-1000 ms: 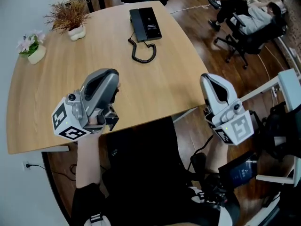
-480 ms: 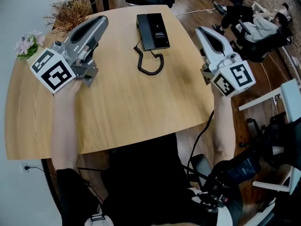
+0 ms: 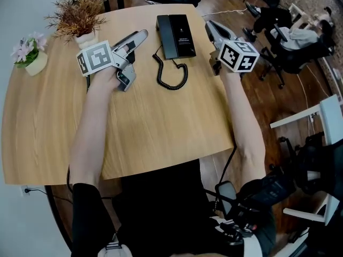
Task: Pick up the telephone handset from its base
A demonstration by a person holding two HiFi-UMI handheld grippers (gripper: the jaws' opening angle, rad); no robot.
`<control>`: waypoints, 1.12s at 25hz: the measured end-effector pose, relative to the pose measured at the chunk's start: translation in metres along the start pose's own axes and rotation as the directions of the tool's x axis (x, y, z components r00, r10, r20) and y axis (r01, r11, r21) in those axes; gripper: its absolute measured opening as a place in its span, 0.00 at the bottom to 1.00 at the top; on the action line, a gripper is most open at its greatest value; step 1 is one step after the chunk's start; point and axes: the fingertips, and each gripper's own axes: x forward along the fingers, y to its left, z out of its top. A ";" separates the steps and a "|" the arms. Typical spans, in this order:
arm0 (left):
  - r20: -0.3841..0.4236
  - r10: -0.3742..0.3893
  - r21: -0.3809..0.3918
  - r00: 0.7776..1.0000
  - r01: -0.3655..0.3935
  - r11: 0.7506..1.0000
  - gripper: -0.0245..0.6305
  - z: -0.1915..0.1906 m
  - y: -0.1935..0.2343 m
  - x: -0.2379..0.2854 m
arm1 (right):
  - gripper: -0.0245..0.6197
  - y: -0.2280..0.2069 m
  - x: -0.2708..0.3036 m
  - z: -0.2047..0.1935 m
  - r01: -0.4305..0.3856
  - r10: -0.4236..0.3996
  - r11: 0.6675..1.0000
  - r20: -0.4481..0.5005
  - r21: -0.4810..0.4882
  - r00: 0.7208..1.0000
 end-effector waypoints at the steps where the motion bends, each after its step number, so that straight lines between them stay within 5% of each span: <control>1: -0.004 0.010 -0.012 1.000 -0.010 1.000 0.35 -0.003 0.007 0.004 | 0.04 -0.005 0.000 -0.011 0.008 -0.008 1.000 -0.001 0.022 1.000; 10: -0.014 0.054 -0.108 0.998 -0.055 0.993 0.48 -0.021 0.047 0.029 | 0.04 -0.031 -0.007 -0.048 -0.006 0.010 0.986 -0.024 0.164 1.000; 16: -0.051 0.045 -0.146 0.998 -0.052 0.988 0.48 -0.025 0.057 0.051 | 0.04 -0.027 -0.003 -0.062 -0.032 0.043 0.983 -0.057 0.179 0.997; 23: -0.180 0.071 -0.172 0.981 -0.103 0.980 0.48 -0.034 0.072 0.077 | 0.04 -0.023 -0.002 -0.066 -0.034 0.048 0.986 -0.080 0.161 0.996; 28: -0.303 0.118 -0.121 0.946 -0.161 0.979 0.48 -0.044 0.079 0.092 | 0.04 -0.018 -0.003 -0.064 -0.046 0.058 0.987 -0.076 0.155 0.995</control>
